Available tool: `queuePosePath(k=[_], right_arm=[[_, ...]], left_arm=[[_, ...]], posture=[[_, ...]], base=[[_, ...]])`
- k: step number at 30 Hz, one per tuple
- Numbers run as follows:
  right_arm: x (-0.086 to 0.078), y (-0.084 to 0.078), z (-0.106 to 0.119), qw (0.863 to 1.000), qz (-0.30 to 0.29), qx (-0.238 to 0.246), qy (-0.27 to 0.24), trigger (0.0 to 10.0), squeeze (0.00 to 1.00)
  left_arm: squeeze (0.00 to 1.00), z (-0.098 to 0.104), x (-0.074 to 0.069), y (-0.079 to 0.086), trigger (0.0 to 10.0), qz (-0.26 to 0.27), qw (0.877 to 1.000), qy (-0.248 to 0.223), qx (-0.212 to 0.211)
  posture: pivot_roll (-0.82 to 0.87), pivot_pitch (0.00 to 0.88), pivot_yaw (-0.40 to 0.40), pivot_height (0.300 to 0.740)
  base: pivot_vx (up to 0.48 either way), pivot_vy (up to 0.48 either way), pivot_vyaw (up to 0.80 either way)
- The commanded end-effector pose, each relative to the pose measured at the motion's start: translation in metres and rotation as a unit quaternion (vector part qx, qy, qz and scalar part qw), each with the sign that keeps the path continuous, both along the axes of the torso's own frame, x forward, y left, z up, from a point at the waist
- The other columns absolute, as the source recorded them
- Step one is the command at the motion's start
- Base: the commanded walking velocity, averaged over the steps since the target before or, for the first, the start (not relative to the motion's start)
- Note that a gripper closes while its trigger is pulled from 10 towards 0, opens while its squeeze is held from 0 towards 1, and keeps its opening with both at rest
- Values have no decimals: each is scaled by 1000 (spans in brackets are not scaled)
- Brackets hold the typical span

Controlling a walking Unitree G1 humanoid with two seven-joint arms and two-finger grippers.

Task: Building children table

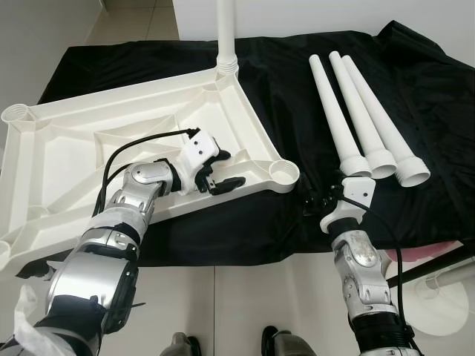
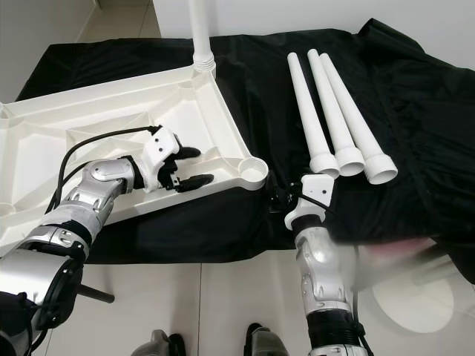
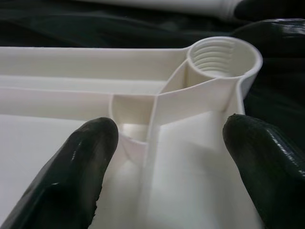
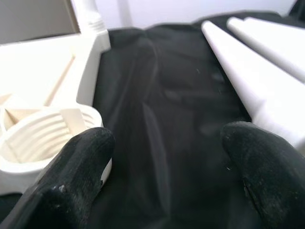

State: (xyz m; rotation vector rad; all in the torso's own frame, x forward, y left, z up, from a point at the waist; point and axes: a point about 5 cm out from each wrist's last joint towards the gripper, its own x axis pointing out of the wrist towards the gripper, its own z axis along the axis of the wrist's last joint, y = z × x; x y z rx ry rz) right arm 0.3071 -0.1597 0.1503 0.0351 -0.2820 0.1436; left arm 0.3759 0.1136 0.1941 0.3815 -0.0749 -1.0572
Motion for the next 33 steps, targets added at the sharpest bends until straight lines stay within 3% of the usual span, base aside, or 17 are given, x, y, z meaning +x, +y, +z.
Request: queuePosePath(k=[1,2,3,8,10,13,15,18,22,25,29,33], right_arm=[[2,13,20,998,36,-2,-53,10000,0],[2,13,20,998,36,-2,-53,10000,0],[4,11,27,997,31,-1,-68,10000,0],[5,10,31,997,29,-1,-75,10000,0],[8,9,44,995,27,8,-93,10000,0],[9,8,49,995,25,14,-98,10000,0],[14,2,55,995,-4,31,-94,10000,0],[16,1,55,995,-11,35,-92,10000,0],[25,-13,50,995,-81,21,-58,10000,0],[27,-24,41,993,-109,18,-36,10000,0],[26,-29,38,992,-121,10,-32,10000,0],[25,-34,33,990,-142,-4,-25,10000,0]], left_arm=[[0,2,-5,5,10000,-37,999,22,-13],[0,2,-5,5,10000,-37,999,22,-13],[0,9,-6,8,10000,-26,998,24,-45],[0,12,-6,10,10000,-22,998,25,-58],[0,24,-5,17,10000,12,995,13,-102],[0,27,-3,20,10000,32,993,5,-116],[0,32,1,24,10000,79,985,8,-156],[0,32,1,25,10000,89,982,11,-165],[0,30,-1,23,10000,133,968,18,-213],[0,25,-6,14,10000,178,942,26,-282],[0,22,-11,7,10000,193,934,26,-301],[0,17,-16,1,10000,197,932,23,-303]], posture=[[-10,127,18,740],[-10,127,18,740],[-6,125,9,740],[-6,125,9,740],[-3,116,-8,740],[-2,114,-12,740],[-3,108,-17,740],[-3,108,-17,740],[-11,89,-20,740],[-14,75,-21,740],[-17,71,-15,740],[-14,53,-2,740]], base=[[0,0,0],[0,0,0],[0,0,0],[0,0,0],[0,0,0],[0,0,0],[0,0,0],[0,0,0],[0,0,0],[0,0,0],[0,0,0],[0,0,0]])
